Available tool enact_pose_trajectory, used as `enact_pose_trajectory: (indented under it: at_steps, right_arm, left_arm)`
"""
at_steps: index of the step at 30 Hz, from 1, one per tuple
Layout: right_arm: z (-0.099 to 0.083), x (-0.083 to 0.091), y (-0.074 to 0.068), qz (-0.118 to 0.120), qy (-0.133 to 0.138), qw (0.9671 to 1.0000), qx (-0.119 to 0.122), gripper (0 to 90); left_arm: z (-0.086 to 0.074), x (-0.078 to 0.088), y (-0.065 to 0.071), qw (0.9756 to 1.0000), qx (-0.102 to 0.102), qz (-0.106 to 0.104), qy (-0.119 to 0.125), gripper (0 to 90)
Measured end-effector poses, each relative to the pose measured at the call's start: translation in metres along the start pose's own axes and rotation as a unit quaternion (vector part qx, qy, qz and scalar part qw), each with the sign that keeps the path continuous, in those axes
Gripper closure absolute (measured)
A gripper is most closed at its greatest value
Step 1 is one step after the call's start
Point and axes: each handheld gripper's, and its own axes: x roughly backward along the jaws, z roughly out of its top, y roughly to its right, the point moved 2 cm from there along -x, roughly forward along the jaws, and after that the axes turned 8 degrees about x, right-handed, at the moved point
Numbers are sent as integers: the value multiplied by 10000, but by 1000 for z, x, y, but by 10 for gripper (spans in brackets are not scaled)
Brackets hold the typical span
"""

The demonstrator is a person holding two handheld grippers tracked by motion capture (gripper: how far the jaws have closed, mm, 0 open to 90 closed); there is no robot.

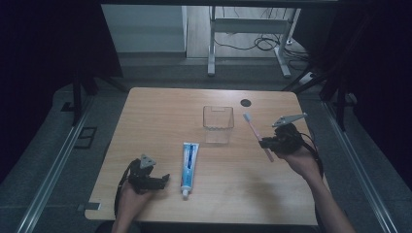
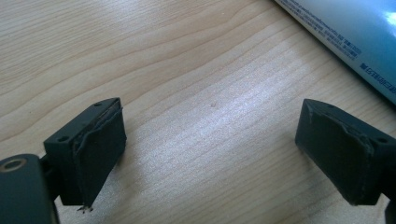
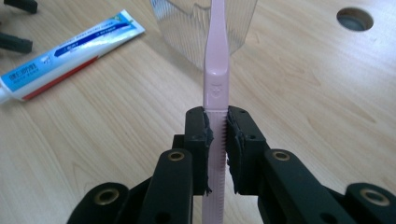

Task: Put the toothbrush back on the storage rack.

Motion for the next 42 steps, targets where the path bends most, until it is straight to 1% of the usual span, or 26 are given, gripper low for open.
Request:
enact_pose_trajectory:
  at_steps: [18,23,29,39,42]
  right_arm:
    - [25,-6,0,-76,495,9987,36,784]
    - [31,-9,1,-88,596,9982,-2,784]
    - [36,-14,2,-79,705,9975,7,784]
    - [47,-20,4,-161,894,9959,-14,784]
    - [50,-23,5,-161,933,9955,-23,785]
  left_arm:
    - [0,1,0,10000,-20,2,-35,87]
    - [0,1,-1,10000,-36,5,-36,87]
    - [0,1,-1,10000,-36,5,-36,87]
    - [0,0,-1,10000,-40,-1,-34,87]
    - [0,0,0,10000,-11,0,-24,87]
